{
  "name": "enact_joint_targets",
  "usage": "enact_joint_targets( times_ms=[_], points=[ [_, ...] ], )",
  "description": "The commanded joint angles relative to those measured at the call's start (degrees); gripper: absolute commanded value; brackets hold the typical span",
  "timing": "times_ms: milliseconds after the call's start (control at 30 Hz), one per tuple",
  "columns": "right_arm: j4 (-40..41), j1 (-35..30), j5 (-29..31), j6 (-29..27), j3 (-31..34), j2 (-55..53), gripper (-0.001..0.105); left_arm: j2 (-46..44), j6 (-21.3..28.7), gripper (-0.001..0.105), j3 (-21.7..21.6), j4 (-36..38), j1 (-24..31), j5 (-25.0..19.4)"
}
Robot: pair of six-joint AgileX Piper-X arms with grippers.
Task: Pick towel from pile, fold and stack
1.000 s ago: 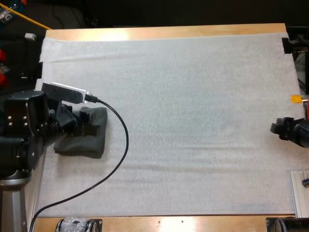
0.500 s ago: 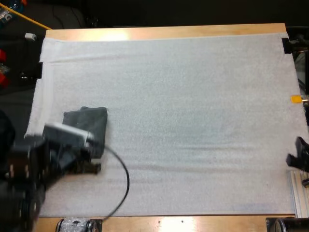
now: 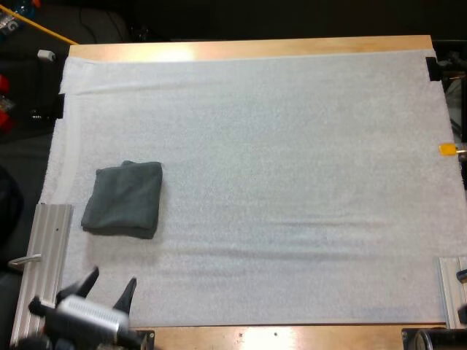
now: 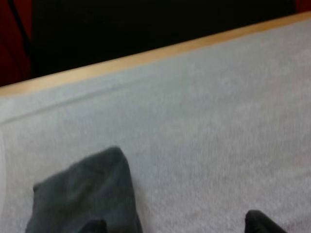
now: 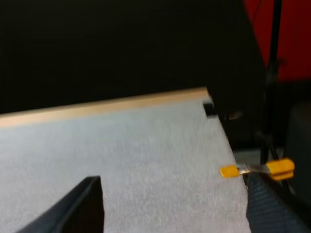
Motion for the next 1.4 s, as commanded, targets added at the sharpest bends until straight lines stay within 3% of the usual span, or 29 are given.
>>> enact_joint_targets(
  times_ms=[0, 267, 500, 700, 900, 1167, 1367],
  points=[
    [0.05, -0.29, 0.27, -0.70, -0.08, -1.12, 0.061, -0.92, 0.14, 0.056, -0.01, 0.09, -0.30, -0.05],
    [2.87, -0.29, -1.83, -0.60, 0.35, -5.50, 0.061, -9.52, 0.14, 0.056, 0.34, 6.25, -0.30, 0.05],
    [1.83, -0.29, -1.86, 0.70, 3.52, -5.50, 0.061, -10.82, 1.94, 0.056, 1.09, 10.78, -0.11, -0.19],
    [-5.40, -0.29, -2.24, 0.70, 7.38, -5.50, 0.061, -10.82, 1.68, 0.056, 3.71, 2.89, -0.01, 0.43],
    [-13.37, -0.29, -6.11, 1.33, 12.82, -5.38, 0.061, -10.71, 1.27, 0.056, 9.64, -7.21, -0.01, 1.01],
    [-14.12, -0.29, -6.22, 1.37, 20.35, -5.29, 0.061, -10.71, 1.27, 0.056, 17.92, -15.00, -0.01, 1.07],
    [-12.58, -0.29, -6.22, 1.37, 23.93, -5.29, 0.061, -10.57, 1.09, 0.056, 19.62, -16.37, -0.01, 1.58]
  ],
)
